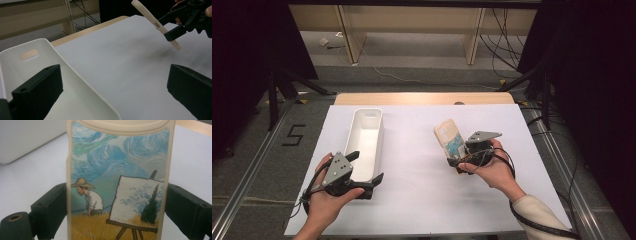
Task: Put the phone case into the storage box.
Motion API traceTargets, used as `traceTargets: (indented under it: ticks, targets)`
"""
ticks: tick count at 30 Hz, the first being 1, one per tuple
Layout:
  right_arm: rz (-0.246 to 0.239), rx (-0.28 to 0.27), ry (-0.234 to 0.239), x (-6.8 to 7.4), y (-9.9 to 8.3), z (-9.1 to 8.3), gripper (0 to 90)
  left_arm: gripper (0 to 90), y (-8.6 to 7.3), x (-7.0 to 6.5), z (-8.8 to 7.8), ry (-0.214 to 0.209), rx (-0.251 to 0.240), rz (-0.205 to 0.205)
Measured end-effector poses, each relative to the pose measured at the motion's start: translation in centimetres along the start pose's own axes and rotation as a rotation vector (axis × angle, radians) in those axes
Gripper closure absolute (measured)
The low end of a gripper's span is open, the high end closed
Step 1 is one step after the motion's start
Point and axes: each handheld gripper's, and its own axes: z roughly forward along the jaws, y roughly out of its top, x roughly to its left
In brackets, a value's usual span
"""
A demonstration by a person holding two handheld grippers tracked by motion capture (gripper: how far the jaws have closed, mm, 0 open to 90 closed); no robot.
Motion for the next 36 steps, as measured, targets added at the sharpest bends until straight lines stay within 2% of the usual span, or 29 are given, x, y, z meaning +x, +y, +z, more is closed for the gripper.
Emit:
traceTargets:
  ticks: [9, 18, 36]
  targets:
    - [-0.016, -0.018, 0.002, 1.2, 0.1, 0.0, 11.4, 0.0, 2.0, -0.5, 1.5, -0.025, 0.002, -0.016]
    - [-0.038, -0.03, 0.013, 2.2, 0.2, 0.3, 11.4, 0.0, 3.8, -1.4, 3.9, -0.063, -0.01, 0.01]
    - [-0.066, -0.045, 0.031, 4.0, 0.4, 0.9, 11.4, 0.0, 5.9, -2.1, 7.7, -0.101, 0.036, 0.016]
